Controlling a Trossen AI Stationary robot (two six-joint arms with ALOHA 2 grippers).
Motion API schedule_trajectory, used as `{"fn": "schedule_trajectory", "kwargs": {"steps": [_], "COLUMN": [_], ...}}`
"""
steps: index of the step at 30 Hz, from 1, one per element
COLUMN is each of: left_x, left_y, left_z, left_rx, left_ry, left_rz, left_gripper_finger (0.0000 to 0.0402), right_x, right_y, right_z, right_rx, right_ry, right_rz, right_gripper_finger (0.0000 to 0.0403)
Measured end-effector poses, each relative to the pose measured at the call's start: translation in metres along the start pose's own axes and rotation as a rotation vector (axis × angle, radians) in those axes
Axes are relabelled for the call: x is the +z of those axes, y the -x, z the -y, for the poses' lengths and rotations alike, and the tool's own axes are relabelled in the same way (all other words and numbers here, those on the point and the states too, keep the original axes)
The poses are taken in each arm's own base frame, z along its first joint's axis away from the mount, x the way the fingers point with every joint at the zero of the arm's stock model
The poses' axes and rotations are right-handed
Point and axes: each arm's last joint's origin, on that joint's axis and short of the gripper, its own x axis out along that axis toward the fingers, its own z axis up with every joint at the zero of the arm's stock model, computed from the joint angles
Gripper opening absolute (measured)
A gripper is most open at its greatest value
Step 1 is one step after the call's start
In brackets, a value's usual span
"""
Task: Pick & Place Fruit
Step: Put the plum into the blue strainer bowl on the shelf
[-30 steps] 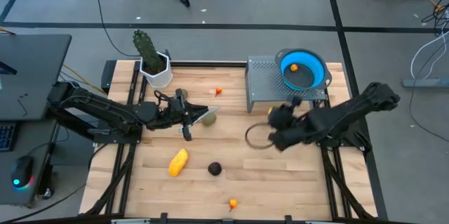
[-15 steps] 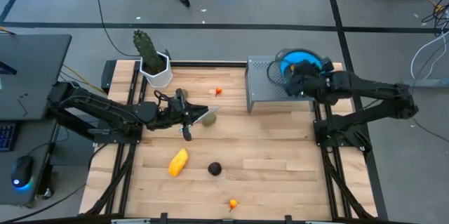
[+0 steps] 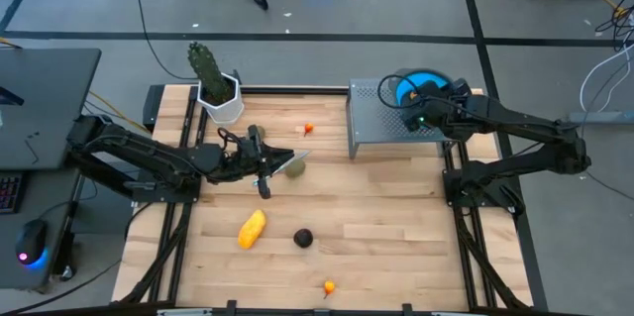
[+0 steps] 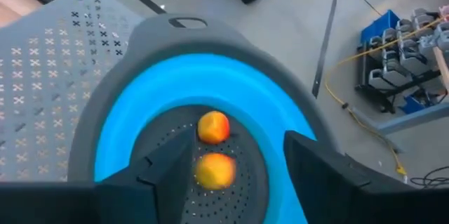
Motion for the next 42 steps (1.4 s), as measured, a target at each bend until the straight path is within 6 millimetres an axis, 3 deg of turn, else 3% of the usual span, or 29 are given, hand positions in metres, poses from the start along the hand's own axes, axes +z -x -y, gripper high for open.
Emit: {"fn": "schedule_trajectory", "kwargs": {"steps": [4,11,14,19,25,30,35,42], "left_x": [0.0,0.0,0.0,0.001,0.002,0.002,0.002,0.001], "left_y": [0.0,0.0,0.0,0.0,0.0,0.0,0.0,0.0], "left_z": [0.0,-0.001,-0.002,-0.002,-0.002,-0.002,-0.003,-0.001], "left_rx": [0.0,0.037,0.062,0.064,0.064,0.065,0.068,0.024], "left_ry": [-0.003,-0.042,-0.056,-0.066,-0.068,-0.083,-0.063,0.035], "left_rz": [0.0,0.0,0.0,0.009,0.018,0.018,0.019,0.009], "left_gripper_finger": [0.0045,0.0045,0.0045,0.0045,0.0045,0.0045,0.0045,0.0047], "right_x": [0.002,0.017,0.025,0.018,-0.011,-0.047,-0.085,-0.135], "right_y": [0.002,0.022,0.036,0.055,0.062,0.063,0.056,0.04], "right_z": [-0.005,-0.026,-0.046,-0.085,-0.125,-0.152,-0.168,-0.178], "right_rx": [0.103,0.495,0.727,0.981,1.056,1.079,1.071,1.121], "right_ry": [-0.032,-0.079,-0.057,0.004,0.125,0.234,0.316,0.28], "right_rz": [-0.005,0.115,0.223,0.333,0.286,0.192,0.1,0.063], "right_gripper_finger": [0.0233,0.0234,0.0234,0.0234,0.0234,0.0234,0.0234,0.0234]}}
